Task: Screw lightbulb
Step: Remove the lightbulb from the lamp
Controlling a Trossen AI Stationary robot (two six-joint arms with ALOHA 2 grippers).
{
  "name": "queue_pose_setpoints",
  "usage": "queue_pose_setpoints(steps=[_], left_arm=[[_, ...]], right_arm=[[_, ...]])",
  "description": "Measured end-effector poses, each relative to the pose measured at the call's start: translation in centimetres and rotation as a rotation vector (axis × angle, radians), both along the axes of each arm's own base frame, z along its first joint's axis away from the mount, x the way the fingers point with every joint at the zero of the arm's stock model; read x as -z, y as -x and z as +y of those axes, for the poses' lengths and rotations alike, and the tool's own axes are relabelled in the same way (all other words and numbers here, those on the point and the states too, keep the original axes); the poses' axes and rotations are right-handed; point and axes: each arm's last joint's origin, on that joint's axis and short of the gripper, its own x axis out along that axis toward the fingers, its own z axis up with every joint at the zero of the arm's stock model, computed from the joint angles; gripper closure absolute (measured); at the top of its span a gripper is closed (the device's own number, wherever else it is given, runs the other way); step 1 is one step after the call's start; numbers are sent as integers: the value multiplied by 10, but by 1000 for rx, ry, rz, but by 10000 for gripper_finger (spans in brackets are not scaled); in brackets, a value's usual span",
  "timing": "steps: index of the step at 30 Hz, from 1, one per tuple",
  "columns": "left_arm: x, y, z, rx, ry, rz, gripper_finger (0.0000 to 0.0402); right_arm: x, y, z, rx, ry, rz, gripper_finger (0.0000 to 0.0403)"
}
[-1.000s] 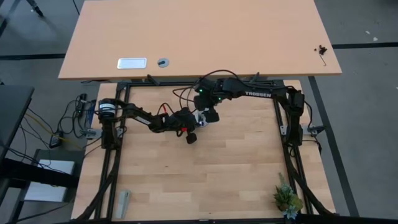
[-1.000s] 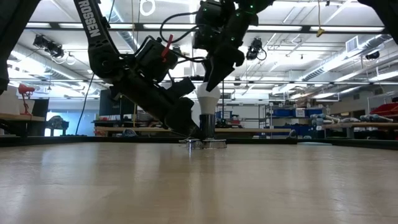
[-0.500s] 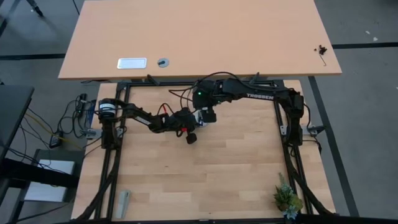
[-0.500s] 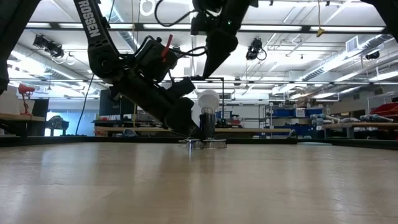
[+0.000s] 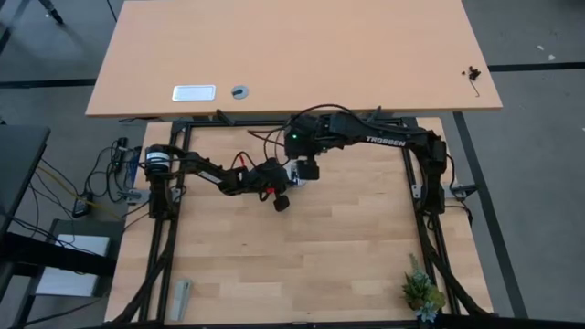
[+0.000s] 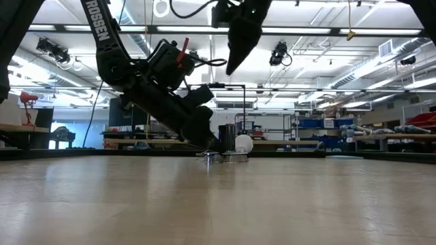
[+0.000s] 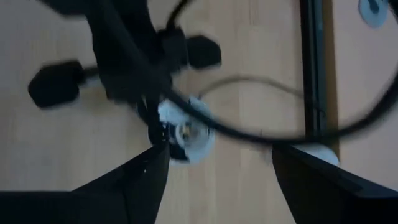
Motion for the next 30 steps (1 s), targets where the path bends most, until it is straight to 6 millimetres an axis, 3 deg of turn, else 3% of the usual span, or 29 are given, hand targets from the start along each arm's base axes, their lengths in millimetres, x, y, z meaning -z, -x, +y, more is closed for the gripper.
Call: queue_pose_setpoints(steps=[4,7,17,22,25,30], left_arm=[[0,0,0,0,0,0,396],[0,0,0,0,-2,0,396],[-1,-1,0,7,-16,-13,396],[-1,-1,0,12,-13,-20,396],[-3,-1,-1,18,-16,-18,397],[-9,1,-6,31,-15,-7,400]], right_arm=[[-2,10,-1,56,-24,84,121],[10,16,-4,91,-84,142,138],[96,19,-4,64,-204,213,273],[126,30,0,38,-206,283,350],[136,38,-2,22,-231,289,390],[139,53,0,3,-263,198,389]])
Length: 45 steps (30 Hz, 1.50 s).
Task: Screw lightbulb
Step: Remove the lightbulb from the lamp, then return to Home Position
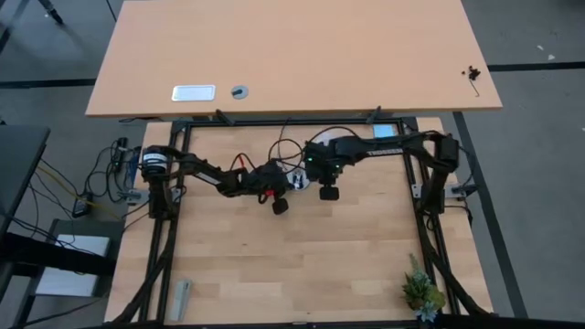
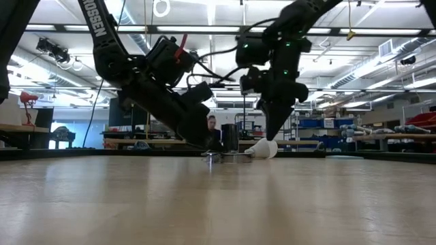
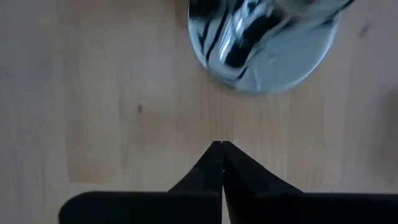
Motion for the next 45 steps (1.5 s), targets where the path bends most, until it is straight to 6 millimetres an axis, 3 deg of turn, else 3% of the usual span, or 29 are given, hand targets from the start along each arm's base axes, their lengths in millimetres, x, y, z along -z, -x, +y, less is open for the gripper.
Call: queue_pose_setpoints(steps=[6,19,25,35,45], left_arm=[[-3,-1,-4,5,-4,-11,400],[-7,-2,-4,-14,8,-41,401],[-11,-5,-7,-4,1,-89,401],[-20,-6,-6,-2,-15,-150,401],[-60,2,-8,36,-60,-231,401]], right_arm=[[-6,22,7,11,51,-213,397],[-58,51,23,-48,140,-571,397],[-41,75,26,-37,161,-751,397],[-13,105,33,-22,191,-880,390],[-9,123,38,-24,210,-946,399]])
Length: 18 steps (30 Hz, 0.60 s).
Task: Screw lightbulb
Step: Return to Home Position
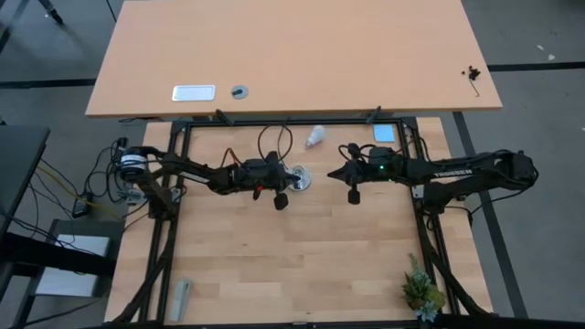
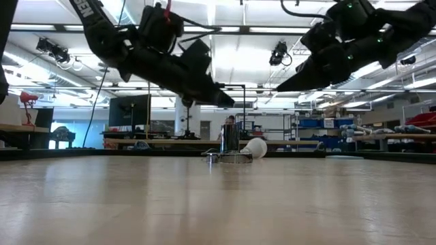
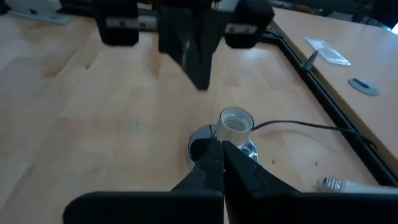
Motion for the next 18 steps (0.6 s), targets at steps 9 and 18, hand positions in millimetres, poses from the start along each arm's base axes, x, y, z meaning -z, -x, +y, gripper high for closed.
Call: queue_pose_setpoints(steps=[9,18], left_arm=[[1,17,-3,26,24,-69,401],[5,29,-10,31,15,-66,401]], right_arm=[[4,19,5,16,-35,-89,398],[7,35,12,16,-75,-128,398]])
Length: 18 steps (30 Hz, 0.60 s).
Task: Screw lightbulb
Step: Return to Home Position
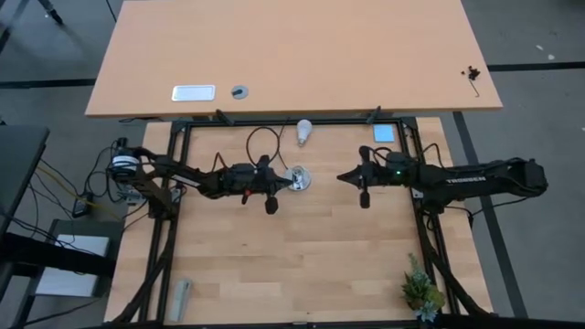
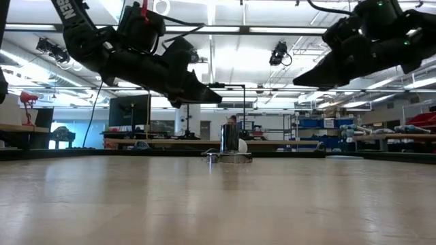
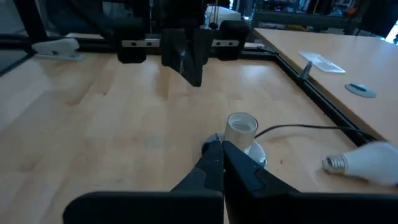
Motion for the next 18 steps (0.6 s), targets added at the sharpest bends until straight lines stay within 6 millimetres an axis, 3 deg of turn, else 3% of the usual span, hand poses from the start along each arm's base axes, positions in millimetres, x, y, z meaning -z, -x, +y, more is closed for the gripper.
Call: queue_pose_setpoints(steps=[10,18], left_arm=[[-2,18,-1,-23,-9,-35,401],[-7,40,-3,-50,-12,-67,401]], right_arm=[[14,27,10,35,-29,-59,398],[8,45,20,100,0,-94,400]])
